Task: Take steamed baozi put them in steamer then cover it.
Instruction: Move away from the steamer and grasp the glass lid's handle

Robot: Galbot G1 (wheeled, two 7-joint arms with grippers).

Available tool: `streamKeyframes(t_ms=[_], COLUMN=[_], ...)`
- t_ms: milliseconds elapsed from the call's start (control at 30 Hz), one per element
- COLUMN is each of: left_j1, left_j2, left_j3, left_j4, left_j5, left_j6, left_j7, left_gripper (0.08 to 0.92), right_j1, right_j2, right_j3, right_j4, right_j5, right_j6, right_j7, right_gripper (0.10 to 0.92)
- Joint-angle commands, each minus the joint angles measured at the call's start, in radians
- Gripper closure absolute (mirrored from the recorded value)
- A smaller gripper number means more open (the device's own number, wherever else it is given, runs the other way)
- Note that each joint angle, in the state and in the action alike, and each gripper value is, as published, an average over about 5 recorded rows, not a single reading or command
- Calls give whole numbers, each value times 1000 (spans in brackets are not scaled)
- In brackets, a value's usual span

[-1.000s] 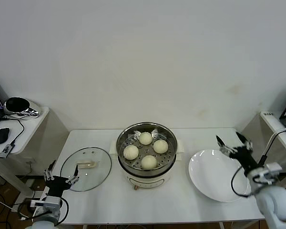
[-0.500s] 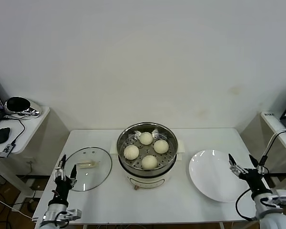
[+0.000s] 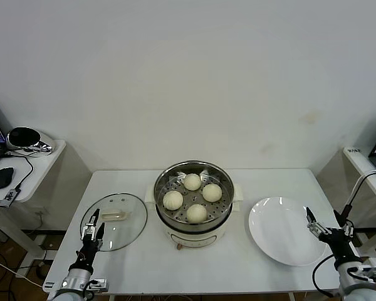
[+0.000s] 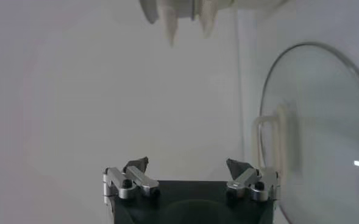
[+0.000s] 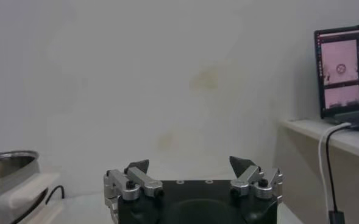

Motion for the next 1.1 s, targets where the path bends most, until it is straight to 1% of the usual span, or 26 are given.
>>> streamKeyframes(t_ms=[33, 267, 400, 767, 1100], left_j1=[-80, -116, -135, -204, -237], left_j2=[1, -1, -1, 1, 6], left_j3=[7, 3, 2, 8, 19], left_j4=[86, 147, 175, 232, 266], left_j5=[-2, -12, -16, -18, -28], left_j6=[-43, -69, -73, -73, -71], left_j7=[87, 109, 94, 88, 77], left_gripper=[177, 177, 177, 177, 177], right_j1=[-6, -7, -14, -23, -33], right_j2=[18, 21, 18, 34, 49], right_j3=[20, 44, 73, 83, 86], right_j4=[0, -4, -5, -6, -7], right_j5=[0, -13, -10, -22, -42], right_j6=[2, 11, 13, 19, 32], right_j7=[-1, -4, -5, -6, -7], right_gripper=[203, 203, 203, 203, 203])
